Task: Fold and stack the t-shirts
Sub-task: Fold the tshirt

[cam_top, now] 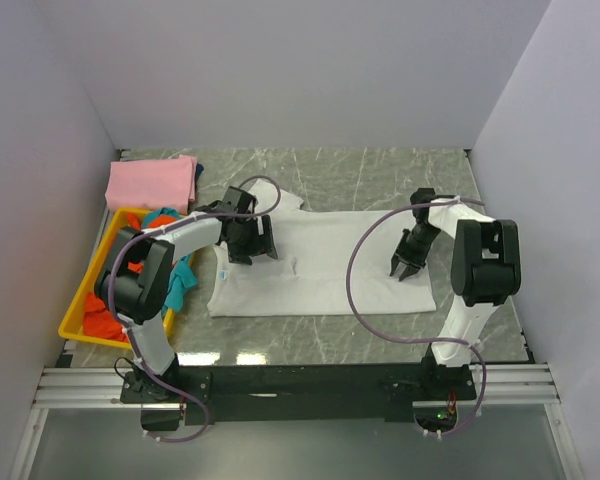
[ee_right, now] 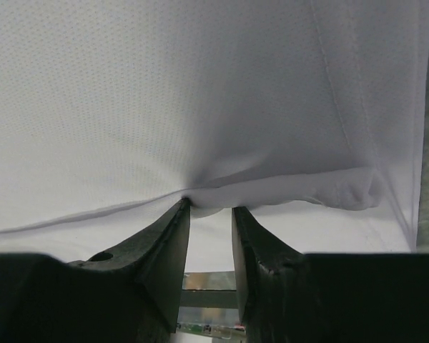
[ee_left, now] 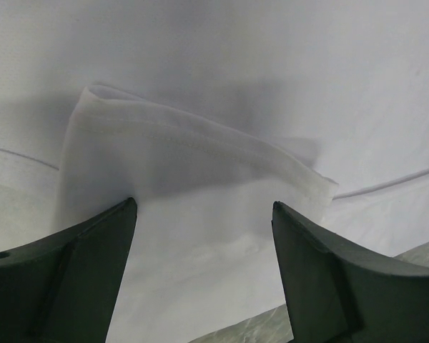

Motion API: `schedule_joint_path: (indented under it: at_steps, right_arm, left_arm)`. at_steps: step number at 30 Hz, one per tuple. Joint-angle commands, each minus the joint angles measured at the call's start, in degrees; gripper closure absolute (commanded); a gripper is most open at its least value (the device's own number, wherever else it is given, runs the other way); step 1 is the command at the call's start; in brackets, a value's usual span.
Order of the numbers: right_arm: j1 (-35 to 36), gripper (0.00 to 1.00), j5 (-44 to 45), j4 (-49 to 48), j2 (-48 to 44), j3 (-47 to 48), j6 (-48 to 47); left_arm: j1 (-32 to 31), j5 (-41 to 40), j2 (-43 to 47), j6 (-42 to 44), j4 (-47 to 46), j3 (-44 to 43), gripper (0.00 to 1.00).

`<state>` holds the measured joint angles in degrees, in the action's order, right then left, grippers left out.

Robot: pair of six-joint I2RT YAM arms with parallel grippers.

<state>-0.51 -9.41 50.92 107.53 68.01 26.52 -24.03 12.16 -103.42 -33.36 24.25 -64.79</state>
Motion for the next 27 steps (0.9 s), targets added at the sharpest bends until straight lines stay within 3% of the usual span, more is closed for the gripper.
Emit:
schedule_joint_path:
  at_steps: [1, 17, 27]
  right_arm:
    - [0.2, 0.63, 4.6, -0.6, -0.5, -4.0, -0.3]
    - [0.2, 0.63, 6.5, 1.8, -9.3, -13.9, 2.0]
    - [0.2, 0.63, 6.9, 2.6, -12.2, -16.2, 2.2]
  left_arm:
    - [-0.2, 0.0, 1.0, -0.2, -1.0, 3.3, 0.17]
    - [-4.5, -2.3, 8.7, -3.5, -1.6, 14.4, 0.17]
    - [-5.9, -3.0, 14.1, -4.9, 0.8, 16.7, 0.16]
